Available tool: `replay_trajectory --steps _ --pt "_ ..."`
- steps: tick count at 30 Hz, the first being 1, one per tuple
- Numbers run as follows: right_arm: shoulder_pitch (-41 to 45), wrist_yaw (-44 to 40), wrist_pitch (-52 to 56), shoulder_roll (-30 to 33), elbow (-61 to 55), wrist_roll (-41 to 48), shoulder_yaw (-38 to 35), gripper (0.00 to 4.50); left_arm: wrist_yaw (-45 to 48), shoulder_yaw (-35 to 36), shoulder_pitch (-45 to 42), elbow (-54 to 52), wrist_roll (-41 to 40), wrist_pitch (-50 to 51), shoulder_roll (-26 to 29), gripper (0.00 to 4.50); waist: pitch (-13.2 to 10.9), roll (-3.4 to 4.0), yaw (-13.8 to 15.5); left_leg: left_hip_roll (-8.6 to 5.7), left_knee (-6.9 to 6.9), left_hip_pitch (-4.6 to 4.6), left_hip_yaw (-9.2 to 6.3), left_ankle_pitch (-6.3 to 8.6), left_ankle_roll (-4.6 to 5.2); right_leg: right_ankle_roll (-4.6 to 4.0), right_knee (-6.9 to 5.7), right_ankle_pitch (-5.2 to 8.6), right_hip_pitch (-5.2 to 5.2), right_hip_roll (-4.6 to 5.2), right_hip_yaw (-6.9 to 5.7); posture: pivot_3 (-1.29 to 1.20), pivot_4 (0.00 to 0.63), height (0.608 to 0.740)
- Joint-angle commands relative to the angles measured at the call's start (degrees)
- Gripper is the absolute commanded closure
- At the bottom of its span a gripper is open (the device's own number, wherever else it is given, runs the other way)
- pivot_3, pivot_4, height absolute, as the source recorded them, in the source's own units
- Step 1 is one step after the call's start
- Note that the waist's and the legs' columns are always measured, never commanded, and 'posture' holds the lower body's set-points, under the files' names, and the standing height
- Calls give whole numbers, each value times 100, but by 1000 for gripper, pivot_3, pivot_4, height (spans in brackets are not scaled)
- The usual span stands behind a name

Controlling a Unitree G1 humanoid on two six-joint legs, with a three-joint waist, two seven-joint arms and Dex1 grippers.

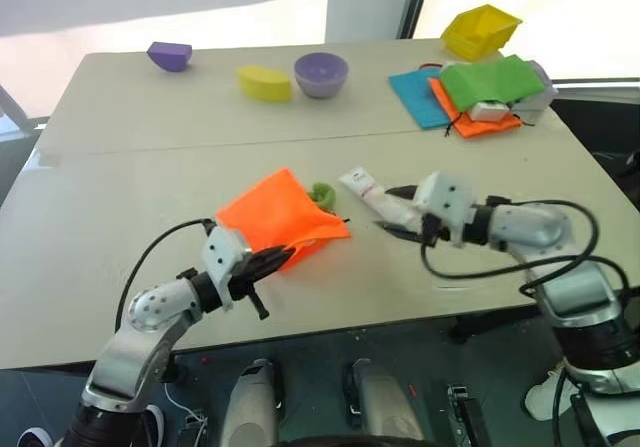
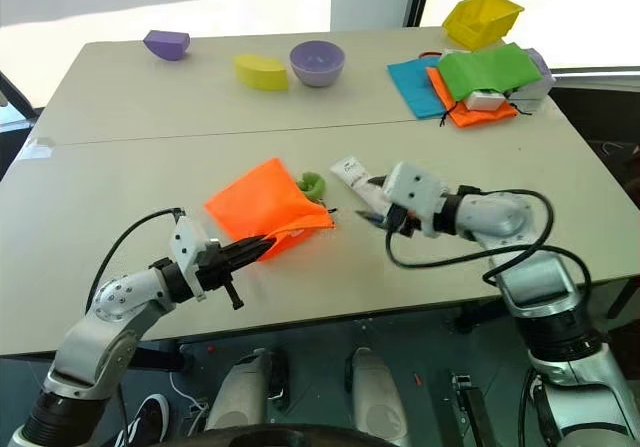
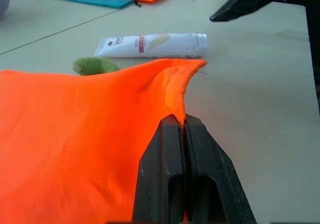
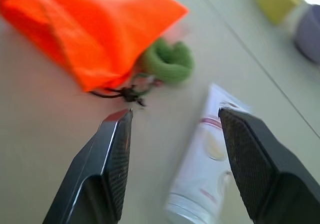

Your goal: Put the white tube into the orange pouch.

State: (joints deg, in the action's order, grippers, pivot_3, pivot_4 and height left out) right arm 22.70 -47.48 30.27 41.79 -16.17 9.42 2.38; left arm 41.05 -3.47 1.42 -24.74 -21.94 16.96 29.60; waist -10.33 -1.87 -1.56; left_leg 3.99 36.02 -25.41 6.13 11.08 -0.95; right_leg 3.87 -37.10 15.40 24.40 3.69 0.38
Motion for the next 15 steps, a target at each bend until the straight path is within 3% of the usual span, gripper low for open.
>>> replay_trajectory --steps 1,8,15 --pt "330 454 1241 -155 -3 234 -282 1571 111 11 -48 -24 -11 -144 4 4500 0 0 -2 1 0 0 0 0 0 -1 0 -1 1 0 0 0 150 740" --pt "500 679 2388 -369 -90 459 -44 1571 239 -26 -187 80 9 -147 -56 4500 0 1 47 0 -7 -7 1 0 0 -5 6 -2 8 1 1 0 150 740" --pt "524 1043 2250 -351 317 15 378 1571 146 -139 -293 -17 53 -49 -166 4500 0 1 57 -3 -6 -13 5 0 3 -5 12 -2 9 1 1 0 150 740"
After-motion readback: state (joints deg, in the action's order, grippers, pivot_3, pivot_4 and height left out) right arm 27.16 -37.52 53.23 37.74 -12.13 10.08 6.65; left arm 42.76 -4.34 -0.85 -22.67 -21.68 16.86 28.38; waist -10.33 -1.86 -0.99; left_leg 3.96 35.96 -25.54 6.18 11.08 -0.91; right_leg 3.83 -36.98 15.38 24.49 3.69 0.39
